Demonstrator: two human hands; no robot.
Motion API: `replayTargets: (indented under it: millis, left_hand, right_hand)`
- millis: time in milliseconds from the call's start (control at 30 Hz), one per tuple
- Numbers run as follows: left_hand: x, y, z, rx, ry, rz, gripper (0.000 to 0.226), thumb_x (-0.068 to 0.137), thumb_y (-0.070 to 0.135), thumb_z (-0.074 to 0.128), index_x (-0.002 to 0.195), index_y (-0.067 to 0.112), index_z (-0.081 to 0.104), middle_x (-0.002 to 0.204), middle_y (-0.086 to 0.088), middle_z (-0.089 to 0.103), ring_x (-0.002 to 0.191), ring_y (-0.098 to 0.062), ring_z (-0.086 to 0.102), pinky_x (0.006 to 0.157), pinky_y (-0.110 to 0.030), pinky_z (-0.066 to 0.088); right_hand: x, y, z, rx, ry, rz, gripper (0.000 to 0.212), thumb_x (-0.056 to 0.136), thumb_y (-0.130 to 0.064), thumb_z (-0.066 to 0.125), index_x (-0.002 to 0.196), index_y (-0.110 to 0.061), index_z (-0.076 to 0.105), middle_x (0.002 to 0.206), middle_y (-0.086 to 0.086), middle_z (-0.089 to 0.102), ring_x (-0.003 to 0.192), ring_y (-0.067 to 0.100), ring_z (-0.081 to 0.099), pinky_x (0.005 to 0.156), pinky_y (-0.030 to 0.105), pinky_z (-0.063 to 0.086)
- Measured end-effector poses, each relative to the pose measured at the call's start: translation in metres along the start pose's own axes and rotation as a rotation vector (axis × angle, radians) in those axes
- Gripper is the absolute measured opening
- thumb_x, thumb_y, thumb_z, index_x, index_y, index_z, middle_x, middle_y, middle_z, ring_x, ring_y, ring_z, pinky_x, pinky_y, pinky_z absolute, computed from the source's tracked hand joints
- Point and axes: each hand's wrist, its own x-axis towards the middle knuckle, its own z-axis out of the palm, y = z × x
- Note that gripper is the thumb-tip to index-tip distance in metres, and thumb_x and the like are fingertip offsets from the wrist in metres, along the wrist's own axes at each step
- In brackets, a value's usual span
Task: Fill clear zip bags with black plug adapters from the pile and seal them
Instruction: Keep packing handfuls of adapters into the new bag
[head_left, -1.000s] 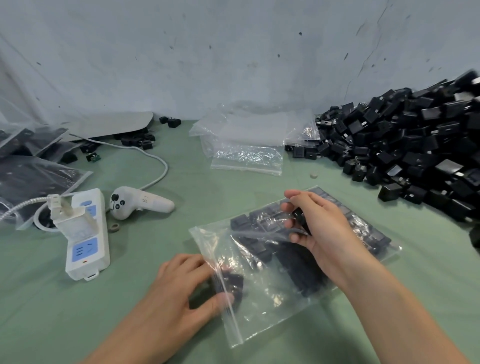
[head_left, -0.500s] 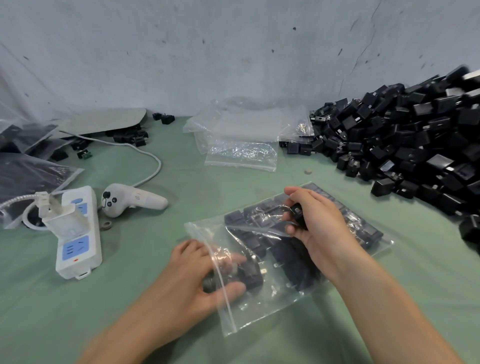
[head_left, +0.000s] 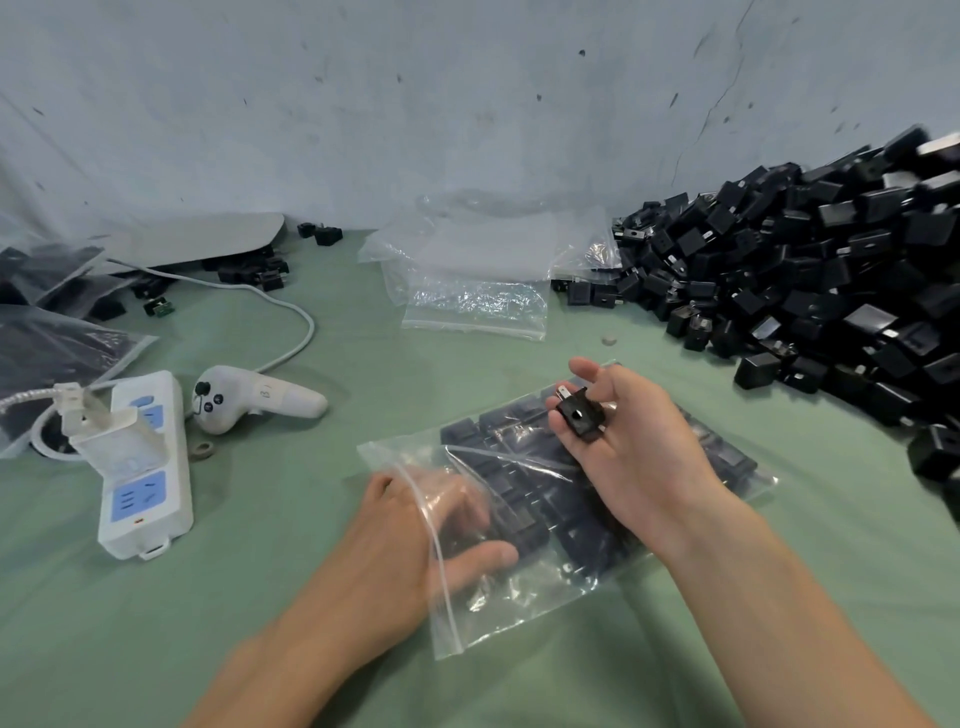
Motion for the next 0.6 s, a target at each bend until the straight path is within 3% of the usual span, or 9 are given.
replayTargets:
  millis: [67,167,267,333,400,467,600]
  left_hand:
    - [0.000,-0.001,0.000,0.006,-0.010,0.010,0.033,0.073,0.083,0.051,0.076,0.051,0.051,0.092,0.029,0.053,0.097,0.004,0.043,0.086,-0.020,0.034]
    - [-0.005,-0.007,-0.009,0.061,-0.034,0.028,0.033,0.081,0.079,0.048,0.078,0.047,0.057,0.093,0.027,0.056,0.104,0.000,0.049,0.097,-0.031,0.035]
    - [-0.016,-0.017,-0.029,0.074,0.100,-0.025,0.030,0.089,0.063,0.050,0.073,0.039,0.057,0.084,0.021,0.058,0.092,0.002,0.052,0.088,-0.030,0.040]
    - [-0.022,-0.018,-0.042,0.024,0.262,-0.152,0.031,0.091,0.058,0.053,0.074,0.034,0.059,0.084,0.020,0.062,0.084,-0.001,0.055,0.077,-0.017,0.040]
    - [-0.019,-0.008,-0.049,-0.143,0.437,-0.286,0.026,0.086,0.055,0.054,0.079,0.032,0.062,0.079,0.015,0.064,0.073,-0.007,0.057,0.063,-0.009,0.039]
    - [-0.012,0.008,-0.049,-0.434,0.502,-0.341,0.028,0.084,0.054,0.054,0.085,0.027,0.065,0.078,0.007,0.068,0.069,-0.012,0.061,0.062,-0.007,0.042]
    - [0.000,0.036,-0.038,-0.997,0.384,-0.334,0.041,0.079,0.048,0.059,0.105,0.017,0.066,0.094,-0.004,0.075,0.081,-0.017,0.070,0.068,-0.023,0.057]
  right_hand:
    - [-0.001,0.001,0.001,0.006,-0.007,-0.004,0.032,0.090,0.002,0.044,0.114,-0.005,0.065,0.111,0.013,0.051,0.108,0.025,0.056,0.082,0.028,0.059]
    - [-0.001,0.001,0.002,0.005,-0.021,-0.007,0.029,0.093,0.007,0.047,0.113,0.000,0.066,0.113,0.013,0.054,0.112,0.022,0.059,0.088,0.031,0.060]
    - [-0.003,0.001,0.005,-0.023,-0.068,0.001,0.024,0.095,0.004,0.055,0.114,-0.001,0.069,0.120,0.015,0.063,0.110,0.020,0.068,0.094,0.034,0.058]
    - [-0.006,0.002,0.008,-0.069,-0.110,-0.050,0.024,0.096,-0.002,0.061,0.117,-0.010,0.069,0.117,0.012,0.070,0.106,0.019,0.071,0.095,0.032,0.057]
    - [-0.011,0.003,0.012,-0.302,-0.154,-0.210,0.030,0.094,-0.014,0.067,0.121,-0.028,0.067,0.114,-0.004,0.073,0.105,0.012,0.071,0.091,0.026,0.056]
    - [-0.018,0.006,0.020,-0.593,-0.210,-0.402,0.041,0.091,-0.026,0.073,0.124,-0.045,0.059,0.116,-0.023,0.066,0.105,0.001,0.067,0.084,0.017,0.054]
    - [-0.031,0.027,0.042,-0.923,-0.311,-0.682,0.060,0.086,-0.026,0.078,0.129,-0.053,0.047,0.113,-0.028,0.051,0.108,-0.006,0.055,0.088,0.014,0.049]
